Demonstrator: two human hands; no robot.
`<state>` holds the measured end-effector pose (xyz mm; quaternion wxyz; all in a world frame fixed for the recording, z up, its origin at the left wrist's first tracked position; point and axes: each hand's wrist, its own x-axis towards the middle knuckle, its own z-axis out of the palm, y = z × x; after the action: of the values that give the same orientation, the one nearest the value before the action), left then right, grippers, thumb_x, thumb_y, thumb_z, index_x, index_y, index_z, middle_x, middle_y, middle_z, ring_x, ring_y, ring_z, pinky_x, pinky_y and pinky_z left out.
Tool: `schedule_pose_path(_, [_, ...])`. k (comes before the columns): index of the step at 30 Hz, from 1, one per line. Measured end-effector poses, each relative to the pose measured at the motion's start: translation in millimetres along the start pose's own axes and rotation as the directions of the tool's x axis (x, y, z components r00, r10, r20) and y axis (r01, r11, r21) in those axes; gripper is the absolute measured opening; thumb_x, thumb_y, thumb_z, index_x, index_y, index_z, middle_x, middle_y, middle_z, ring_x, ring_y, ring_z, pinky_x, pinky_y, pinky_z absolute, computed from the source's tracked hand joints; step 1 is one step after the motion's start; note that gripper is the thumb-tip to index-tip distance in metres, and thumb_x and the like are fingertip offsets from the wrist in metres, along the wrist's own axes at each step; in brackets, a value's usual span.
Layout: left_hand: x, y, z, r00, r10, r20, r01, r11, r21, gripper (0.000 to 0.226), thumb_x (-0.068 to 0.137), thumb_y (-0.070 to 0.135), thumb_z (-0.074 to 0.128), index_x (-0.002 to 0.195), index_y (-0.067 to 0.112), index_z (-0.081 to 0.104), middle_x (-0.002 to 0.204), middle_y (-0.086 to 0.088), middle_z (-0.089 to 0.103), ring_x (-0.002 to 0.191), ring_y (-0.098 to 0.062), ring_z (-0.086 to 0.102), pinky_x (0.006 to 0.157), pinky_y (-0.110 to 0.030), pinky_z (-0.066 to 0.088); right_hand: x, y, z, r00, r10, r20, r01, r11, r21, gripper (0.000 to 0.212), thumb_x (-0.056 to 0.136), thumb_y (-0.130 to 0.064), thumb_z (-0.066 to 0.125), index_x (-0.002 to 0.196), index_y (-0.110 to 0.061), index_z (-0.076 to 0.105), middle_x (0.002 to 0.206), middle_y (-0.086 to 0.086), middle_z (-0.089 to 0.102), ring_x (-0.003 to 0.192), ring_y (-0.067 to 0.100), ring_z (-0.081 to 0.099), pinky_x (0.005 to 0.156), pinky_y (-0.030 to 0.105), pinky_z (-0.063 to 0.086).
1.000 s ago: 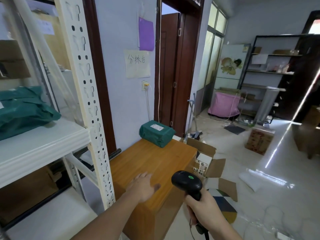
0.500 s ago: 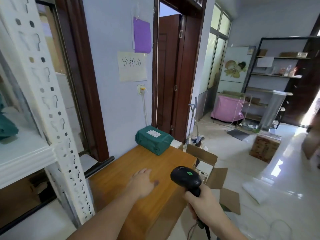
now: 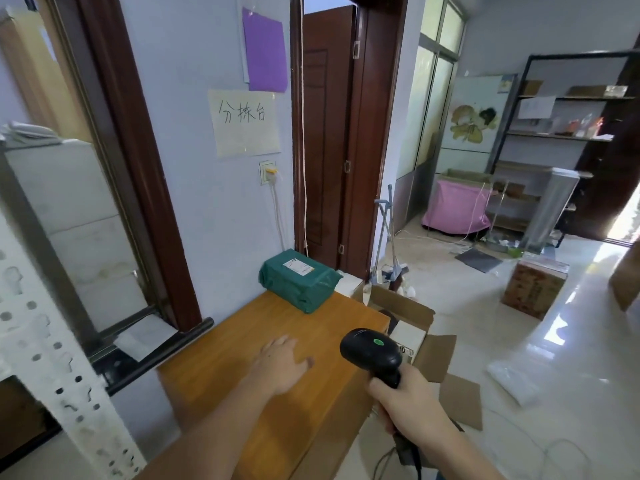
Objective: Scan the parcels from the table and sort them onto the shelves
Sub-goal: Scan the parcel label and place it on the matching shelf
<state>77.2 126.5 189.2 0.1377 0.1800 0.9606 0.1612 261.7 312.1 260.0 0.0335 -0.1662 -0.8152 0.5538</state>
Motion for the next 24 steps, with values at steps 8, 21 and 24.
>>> schedule_pose_path(8, [79.0,2.7,-19.6,0.999,0.034,-0.001,-0.034,0.999,0.008,0.079,0.101,0.068,0.045,0.166,0.028,0.026,0.175,0.002,0.018,0.161,-0.025,0.017,0.129,-0.049,0.017,67.4,-18.5,-3.1,1.0,-0.003,-0.01,0.002,0.999,-0.044,0.023,0.075,-0.032,0.06,0.072,-0.011,0.053,0.053,0.005,0.05,0.048,0.019,0.046,0.058,0.037,0.042])
schedule_pose_path(21, [201.1,-6.0,-28.2,0.997,0.079,0.026,-0.08,0.996,0.045,0.081,0.1,0.072,0.042,0.165,0.026,0.028,0.173,0.001,0.024,0.159,-0.025,0.024,0.129,-0.05,0.024,172.6,-24.6,-7.7,0.999,0.029,-0.041,-0.032,0.998,-0.053,0.018,0.088,-0.018,0.061,0.084,-0.001,0.056,0.053,0.002,0.053,0.047,0.015,0.05,0.052,0.03,0.046])
schedule_pose_path(24, [227.8,-6.6,-20.3,0.998,0.06,0.032,-0.062,0.997,0.042,0.081,0.099,0.073,0.042,0.164,0.026,0.029,0.173,0.002,0.025,0.158,-0.025,0.026,0.128,-0.051,0.025,196.2,-18.6,-13.2,0.998,0.05,-0.034,-0.051,0.998,-0.046,0.022,0.087,-0.019,0.061,0.091,0.003,0.058,0.054,0.005,0.055,0.048,0.017,0.054,0.055,0.033,0.048])
